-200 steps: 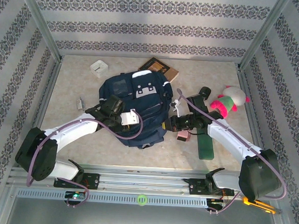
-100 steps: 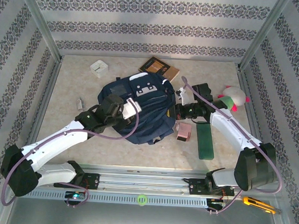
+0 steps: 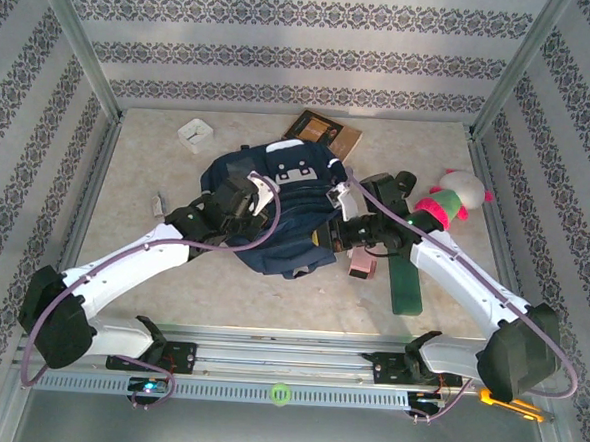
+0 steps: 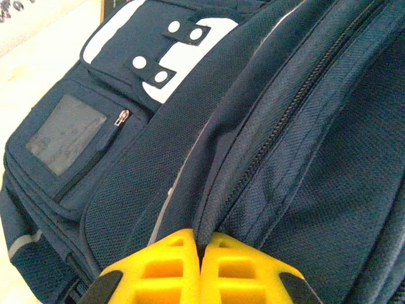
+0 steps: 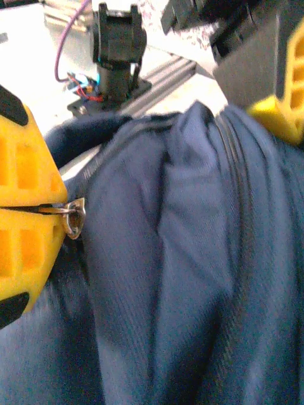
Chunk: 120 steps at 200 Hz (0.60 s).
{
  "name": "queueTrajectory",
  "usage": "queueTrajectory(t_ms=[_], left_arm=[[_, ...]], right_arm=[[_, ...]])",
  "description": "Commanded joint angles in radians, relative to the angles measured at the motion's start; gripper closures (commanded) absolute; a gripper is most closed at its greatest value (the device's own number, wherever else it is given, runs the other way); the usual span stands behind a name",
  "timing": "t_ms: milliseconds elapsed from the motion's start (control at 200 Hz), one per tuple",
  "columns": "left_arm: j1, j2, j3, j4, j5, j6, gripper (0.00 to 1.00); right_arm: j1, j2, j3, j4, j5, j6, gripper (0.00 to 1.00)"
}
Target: Pack the student bag
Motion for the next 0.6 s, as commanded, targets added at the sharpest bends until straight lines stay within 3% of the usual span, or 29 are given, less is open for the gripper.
queueTrajectory(t_ms=[0,120,370,520,595], left_arm=[[-0.018,0.019,0.039,0.163,-0.055,-0.100,1.00],[-0.018,0.025,0.027,0.191,-0.055,-0.117,1.00],[-0.024,0.044,0.024,0.273,0.062,-0.187,1.00],[-0.029,0.040,-0.005,0.340,0.147,-0.202,1.00],[-0.025,0.027,-0.030,0.349,0.130,-0.149,1.00]], right_arm=[[0.020,-0.023,0.021,0.038,-0.093,0.067,1.00],[0.067,-0.020,0.028,0.062,-0.090,0.142,1.00],[0.188,0.037,-0.019,0.244,0.035,0.344,1.00],[0.186,0.065,0.022,0.251,0.048,0.330,1.00],[0.175,0.050,0.019,0.251,0.043,0.332,0.77]])
